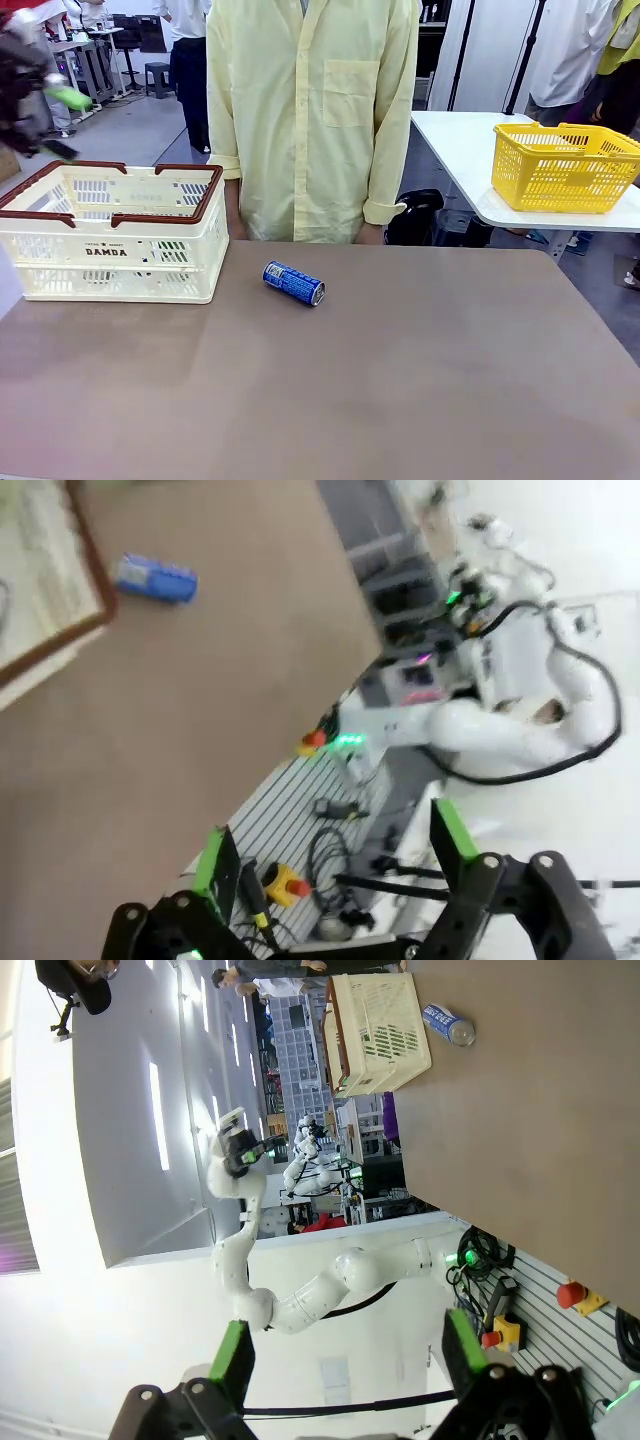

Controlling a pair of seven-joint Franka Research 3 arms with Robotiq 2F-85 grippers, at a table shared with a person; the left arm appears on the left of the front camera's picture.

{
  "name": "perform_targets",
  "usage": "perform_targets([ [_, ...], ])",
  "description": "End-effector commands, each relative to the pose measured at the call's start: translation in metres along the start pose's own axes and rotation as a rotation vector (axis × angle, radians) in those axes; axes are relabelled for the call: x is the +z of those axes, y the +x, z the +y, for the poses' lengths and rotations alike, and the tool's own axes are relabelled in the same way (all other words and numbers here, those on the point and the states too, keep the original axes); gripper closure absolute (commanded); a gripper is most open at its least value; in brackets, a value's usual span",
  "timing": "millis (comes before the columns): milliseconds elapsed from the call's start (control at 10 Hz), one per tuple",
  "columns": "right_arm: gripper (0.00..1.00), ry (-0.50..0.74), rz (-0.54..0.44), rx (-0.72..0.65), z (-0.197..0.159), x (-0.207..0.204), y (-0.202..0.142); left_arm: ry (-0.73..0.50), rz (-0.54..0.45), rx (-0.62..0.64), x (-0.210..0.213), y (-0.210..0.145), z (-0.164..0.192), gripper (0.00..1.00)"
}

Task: Place the drinks into the Shopping basket.
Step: Pick up one drink and place it into the Shopping basket.

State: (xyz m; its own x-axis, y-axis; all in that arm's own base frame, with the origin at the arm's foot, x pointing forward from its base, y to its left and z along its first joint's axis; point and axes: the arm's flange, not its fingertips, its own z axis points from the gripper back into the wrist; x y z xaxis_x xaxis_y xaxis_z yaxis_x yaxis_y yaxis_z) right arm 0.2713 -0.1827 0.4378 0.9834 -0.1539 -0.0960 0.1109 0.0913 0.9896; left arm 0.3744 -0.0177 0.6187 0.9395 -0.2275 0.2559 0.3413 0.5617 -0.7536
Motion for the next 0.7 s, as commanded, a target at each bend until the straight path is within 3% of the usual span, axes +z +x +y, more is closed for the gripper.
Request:
perform_targets([
  [0, 0.00, 0.000, 0.002, -0.009, 0.002, 0.000, -0.003, 0.314, 0.126, -0.046, -0.119, 0.021, -0.051, 0.00],
  [300, 0.00, 0.000, 0.002, -0.009, 0.002, 0.000, -0.003, 0.640, 0.108, -0.231, -0.255, 0.019, -0.088, 0.00],
  [500, 0.00, 0.000, 0.002, -0.009, 0.002, 0.000, -0.003, 0.772, 0.090, -0.283, -0.310, 0.017, -0.076, 0.00],
  [600, 0.00, 0.000, 0.002, -0.009, 0.002, 0.000, -0.003, 0.822, 0.021, -0.250, -0.320, 0.022, -0.061, 0.00],
])
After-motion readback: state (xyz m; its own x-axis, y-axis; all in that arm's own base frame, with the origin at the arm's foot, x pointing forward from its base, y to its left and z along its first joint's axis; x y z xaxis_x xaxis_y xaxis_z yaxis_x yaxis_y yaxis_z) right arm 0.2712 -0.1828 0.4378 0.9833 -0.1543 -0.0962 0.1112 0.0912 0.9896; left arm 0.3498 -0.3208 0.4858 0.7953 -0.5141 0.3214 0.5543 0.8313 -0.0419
